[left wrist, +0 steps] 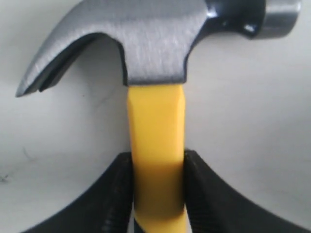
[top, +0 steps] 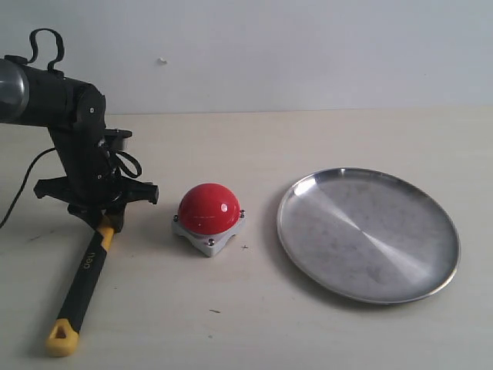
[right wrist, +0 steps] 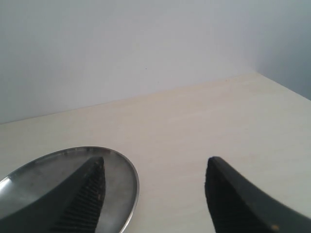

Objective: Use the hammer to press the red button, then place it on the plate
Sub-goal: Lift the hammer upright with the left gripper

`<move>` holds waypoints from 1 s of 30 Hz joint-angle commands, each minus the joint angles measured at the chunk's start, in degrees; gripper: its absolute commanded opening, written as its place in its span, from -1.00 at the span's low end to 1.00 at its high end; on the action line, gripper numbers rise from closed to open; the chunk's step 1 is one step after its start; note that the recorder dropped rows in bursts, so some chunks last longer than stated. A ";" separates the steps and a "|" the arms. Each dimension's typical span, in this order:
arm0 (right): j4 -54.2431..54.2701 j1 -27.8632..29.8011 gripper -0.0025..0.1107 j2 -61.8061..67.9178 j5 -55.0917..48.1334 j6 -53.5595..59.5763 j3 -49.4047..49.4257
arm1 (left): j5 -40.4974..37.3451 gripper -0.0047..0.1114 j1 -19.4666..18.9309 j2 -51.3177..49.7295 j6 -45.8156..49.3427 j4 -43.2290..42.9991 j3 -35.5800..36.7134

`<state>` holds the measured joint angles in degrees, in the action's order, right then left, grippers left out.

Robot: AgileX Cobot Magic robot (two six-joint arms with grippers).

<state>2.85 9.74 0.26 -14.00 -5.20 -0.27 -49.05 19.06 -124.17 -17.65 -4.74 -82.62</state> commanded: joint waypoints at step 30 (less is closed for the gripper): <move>0.11 0.28 0.09 -0.26 0.43 -0.03 0.27 | -0.63 -0.92 19.10 16.19 -43.39 -54.94 1.70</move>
<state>2.85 9.74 0.26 -14.00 -5.20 -0.27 -46.60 35.63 -109.99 -53.19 -47.51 -81.44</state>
